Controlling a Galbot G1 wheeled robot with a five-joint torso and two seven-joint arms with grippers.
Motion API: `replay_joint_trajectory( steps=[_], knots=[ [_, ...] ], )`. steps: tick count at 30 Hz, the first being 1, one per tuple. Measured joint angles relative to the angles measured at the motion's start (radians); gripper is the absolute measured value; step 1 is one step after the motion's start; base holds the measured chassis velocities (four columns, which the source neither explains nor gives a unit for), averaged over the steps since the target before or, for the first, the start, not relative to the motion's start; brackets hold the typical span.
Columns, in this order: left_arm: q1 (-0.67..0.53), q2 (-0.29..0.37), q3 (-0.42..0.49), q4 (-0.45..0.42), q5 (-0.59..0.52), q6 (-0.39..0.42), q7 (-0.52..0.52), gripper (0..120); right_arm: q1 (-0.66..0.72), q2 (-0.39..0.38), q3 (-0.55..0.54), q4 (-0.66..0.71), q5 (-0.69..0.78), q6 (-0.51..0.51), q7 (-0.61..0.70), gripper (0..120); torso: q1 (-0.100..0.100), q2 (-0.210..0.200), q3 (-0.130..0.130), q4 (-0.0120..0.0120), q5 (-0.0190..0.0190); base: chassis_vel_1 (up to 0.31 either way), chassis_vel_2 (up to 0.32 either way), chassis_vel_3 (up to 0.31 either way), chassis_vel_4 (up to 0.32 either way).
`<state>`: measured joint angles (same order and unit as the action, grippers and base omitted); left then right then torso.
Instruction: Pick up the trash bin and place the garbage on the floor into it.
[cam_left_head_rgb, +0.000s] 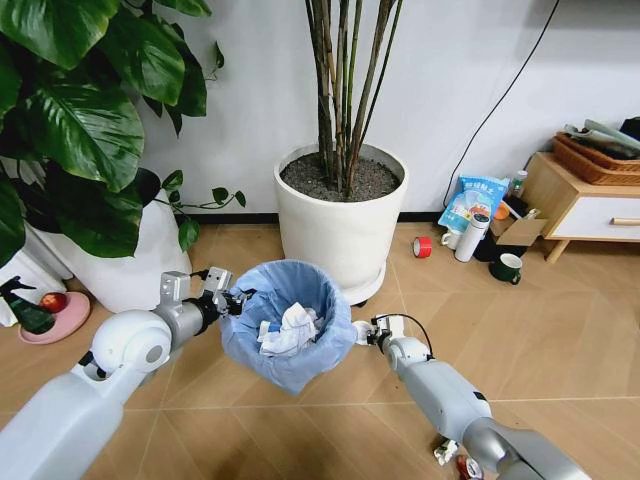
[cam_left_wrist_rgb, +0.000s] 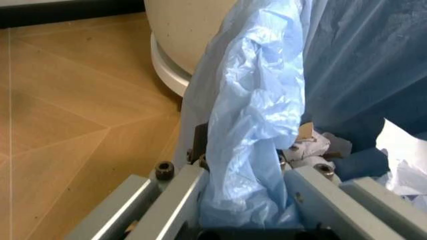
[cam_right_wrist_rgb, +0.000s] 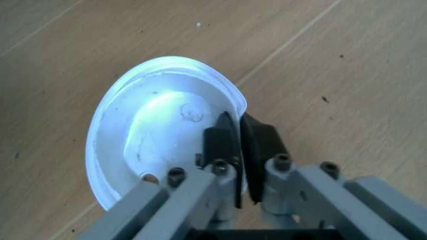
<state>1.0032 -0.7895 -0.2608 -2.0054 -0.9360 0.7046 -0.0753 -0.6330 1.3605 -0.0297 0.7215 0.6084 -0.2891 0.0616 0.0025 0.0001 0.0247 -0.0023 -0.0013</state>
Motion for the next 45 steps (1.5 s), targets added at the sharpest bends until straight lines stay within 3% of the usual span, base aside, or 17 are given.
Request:
replay_joint_trajectory(
  steps=[18, 21, 26, 33, 35, 40, 45],
  knots=[
    [0.002, 0.005, 0.002, -0.011, 0.003, -0.001, 0.004, 1, -0.060, -0.032, 0.078, 0.147, 0.029, 0.010, 0.027, 0, 0.000, 0.000, 0.000, -0.0002, -0.0006, 0.000, 0.000, 0.000, 0.000],
    [0.007, 0.005, 0.000, -0.013, 0.005, -0.001, 0.004, 1, -0.088, -0.057, 0.099, 0.232, 0.033, 0.012, 0.040, 0, 0.000, 0.000, 0.000, 0.0000, -0.0004, 0.000, 0.000, 0.000, 0.000],
    [0.012, 0.002, 0.004, -0.014, 0.010, -0.002, 0.003, 1, -0.180, -0.165, 0.148, 0.468, 0.021, 0.042, 0.049, 0, 0.000, 0.000, 0.000, -0.0006, -0.0004, 0.000, 0.000, 0.000, 0.000],
    [0.003, -0.013, 0.029, 0.003, 0.017, -0.005, 0.003, 1, -0.200, -0.309, 0.155, 0.687, 0.070, 0.052, 0.065, 0, 0.000, 0.000, 0.000, -0.0004, -0.0011, 0.000, 0.000, 0.000, 0.000],
    [0.005, -0.018, 0.033, 0.006, 0.019, -0.005, 0.003, 1, -0.213, -0.357, 0.157, 0.781, 0.083, 0.049, 0.067, 0, 0.000, 0.000, 0.000, -0.0006, 0.0002, 0.000, 0.000, 0.000, 0.000],
    [0.010, -0.020, 0.035, 0.011, 0.024, -0.007, 0.006, 1, -0.226, -0.401, 0.174, 0.908, 0.104, 0.037, 0.071, 0, 0.000, 0.000, 0.000, -0.0004, -0.0010, 0.000, 0.000, 0.000, 0.000],
    [0.011, -0.028, 0.032, 0.024, 0.026, -0.009, 0.010, 1, -0.213, -0.492, 0.184, 1.160, 0.199, 0.000, 0.077, 0, 0.000, 0.000, 0.000, -0.0002, -0.0007, 0.000, 0.000, 0.000, 0.000]
  ],
)
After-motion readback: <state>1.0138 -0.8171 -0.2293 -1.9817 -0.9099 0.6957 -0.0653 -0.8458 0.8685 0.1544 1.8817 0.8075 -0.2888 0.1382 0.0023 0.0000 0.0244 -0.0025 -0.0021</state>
